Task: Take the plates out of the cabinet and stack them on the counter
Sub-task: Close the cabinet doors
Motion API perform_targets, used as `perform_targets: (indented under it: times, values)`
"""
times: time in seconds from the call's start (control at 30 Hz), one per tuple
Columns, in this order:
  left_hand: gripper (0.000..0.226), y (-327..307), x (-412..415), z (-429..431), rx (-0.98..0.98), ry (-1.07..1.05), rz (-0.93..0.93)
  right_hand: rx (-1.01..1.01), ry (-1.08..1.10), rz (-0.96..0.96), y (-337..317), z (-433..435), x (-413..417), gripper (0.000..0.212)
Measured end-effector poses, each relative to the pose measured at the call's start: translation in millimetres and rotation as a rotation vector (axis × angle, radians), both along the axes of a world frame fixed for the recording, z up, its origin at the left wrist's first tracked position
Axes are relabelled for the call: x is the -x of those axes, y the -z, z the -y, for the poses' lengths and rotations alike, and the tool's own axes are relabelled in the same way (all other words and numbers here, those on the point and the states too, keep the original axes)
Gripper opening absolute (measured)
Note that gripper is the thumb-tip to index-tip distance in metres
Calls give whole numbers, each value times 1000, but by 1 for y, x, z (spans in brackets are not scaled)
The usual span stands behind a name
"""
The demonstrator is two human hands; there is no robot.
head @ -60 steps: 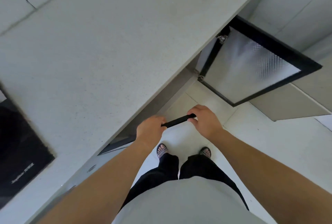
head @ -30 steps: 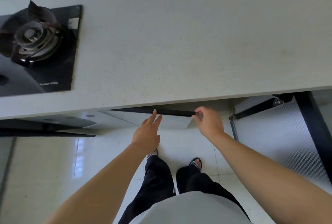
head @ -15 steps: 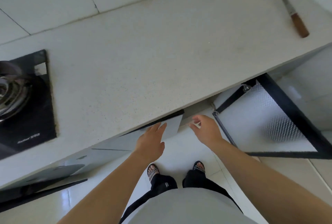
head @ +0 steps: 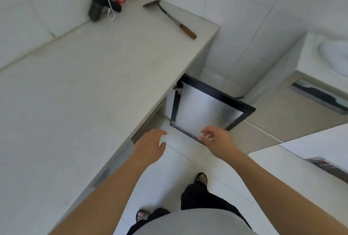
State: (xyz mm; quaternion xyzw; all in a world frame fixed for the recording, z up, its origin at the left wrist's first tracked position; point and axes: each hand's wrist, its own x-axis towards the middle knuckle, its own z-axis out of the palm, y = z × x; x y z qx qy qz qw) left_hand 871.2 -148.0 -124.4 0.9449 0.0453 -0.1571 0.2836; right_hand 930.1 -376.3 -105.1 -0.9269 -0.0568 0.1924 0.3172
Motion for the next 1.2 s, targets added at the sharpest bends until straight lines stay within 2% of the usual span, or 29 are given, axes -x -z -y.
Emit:
perform_targets:
  times: [0.13,0.5,0.63,0.77,0.9,1.07,1.2]
  values:
    - [38,-10,-41,36,-29,82,44,17,100,-8,0,43,-24,29]
    - [26,-12,-166,157,-85,152,72,134,190,110,10,164,-137,30]
    - [28,-20,-200,183,-120,146,101,122,179,67,17,187,-161,31]
    - [30,-17,-226,191,-143,179,67,124,176,28,27,198,-182,29]
    - [33,-9,-250,190,-193,230,23,115,223,12,40,204,-204,36]
    - [36,4,-282,182,-208,307,-16,135,192,-135,55,199,-225,44]
    - [37,16,-313,175,-218,390,-46,138,252,-201,63,192,-235,43]
